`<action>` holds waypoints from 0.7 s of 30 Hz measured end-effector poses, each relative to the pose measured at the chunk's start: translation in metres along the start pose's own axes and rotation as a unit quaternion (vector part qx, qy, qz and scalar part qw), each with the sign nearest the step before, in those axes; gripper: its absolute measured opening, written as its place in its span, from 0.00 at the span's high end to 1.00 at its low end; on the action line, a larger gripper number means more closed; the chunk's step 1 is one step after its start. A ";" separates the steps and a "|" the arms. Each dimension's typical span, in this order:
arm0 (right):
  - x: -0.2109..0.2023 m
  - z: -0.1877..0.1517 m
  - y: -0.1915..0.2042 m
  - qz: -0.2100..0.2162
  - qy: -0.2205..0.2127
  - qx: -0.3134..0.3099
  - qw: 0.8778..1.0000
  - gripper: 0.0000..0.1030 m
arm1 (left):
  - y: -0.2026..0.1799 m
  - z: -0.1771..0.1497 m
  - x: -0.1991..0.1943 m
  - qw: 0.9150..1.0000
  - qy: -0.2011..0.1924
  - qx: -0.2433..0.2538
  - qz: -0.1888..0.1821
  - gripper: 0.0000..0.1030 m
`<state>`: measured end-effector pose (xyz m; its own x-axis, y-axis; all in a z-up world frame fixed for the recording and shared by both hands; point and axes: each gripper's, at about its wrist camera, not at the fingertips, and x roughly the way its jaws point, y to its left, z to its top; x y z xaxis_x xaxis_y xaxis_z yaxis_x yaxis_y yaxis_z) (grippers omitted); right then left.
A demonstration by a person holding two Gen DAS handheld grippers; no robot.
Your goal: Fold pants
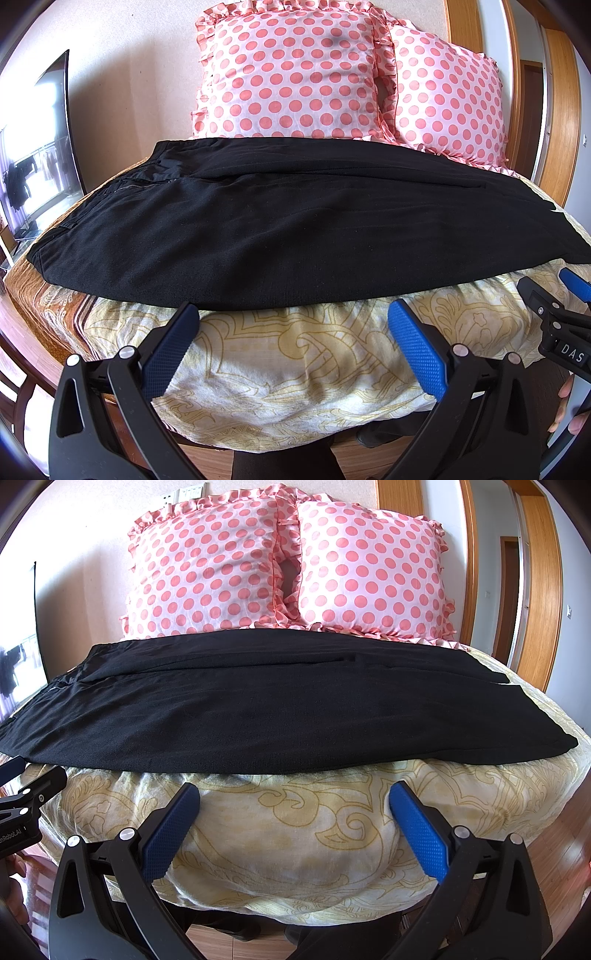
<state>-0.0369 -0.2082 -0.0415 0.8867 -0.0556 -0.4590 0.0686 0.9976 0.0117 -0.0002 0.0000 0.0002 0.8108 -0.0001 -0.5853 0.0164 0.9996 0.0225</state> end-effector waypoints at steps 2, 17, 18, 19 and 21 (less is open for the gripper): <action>0.000 0.000 0.000 0.000 0.000 0.000 1.000 0.01 | 0.000 0.000 0.000 1.000 0.000 0.000 0.000 0.02; 0.000 0.000 -0.001 0.001 0.000 0.001 1.000 0.01 | 0.000 0.000 0.000 1.000 0.000 0.000 0.000 0.02; 0.000 0.001 -0.001 0.001 0.000 0.000 1.000 0.01 | 0.000 0.000 0.000 1.000 0.000 0.000 0.000 0.02; -0.001 0.002 -0.001 0.000 0.001 0.000 1.000 0.01 | 0.000 0.000 0.000 1.000 0.000 0.000 0.000 0.02; -0.001 0.003 -0.001 0.002 0.002 -0.001 1.000 0.01 | 0.000 0.000 0.000 1.000 0.001 0.001 0.000 0.02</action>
<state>-0.0369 -0.2092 -0.0382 0.8854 -0.0520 -0.4618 0.0646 0.9978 0.0115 -0.0002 -0.0001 0.0002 0.8098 -0.0010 -0.5867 0.0179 0.9996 0.0229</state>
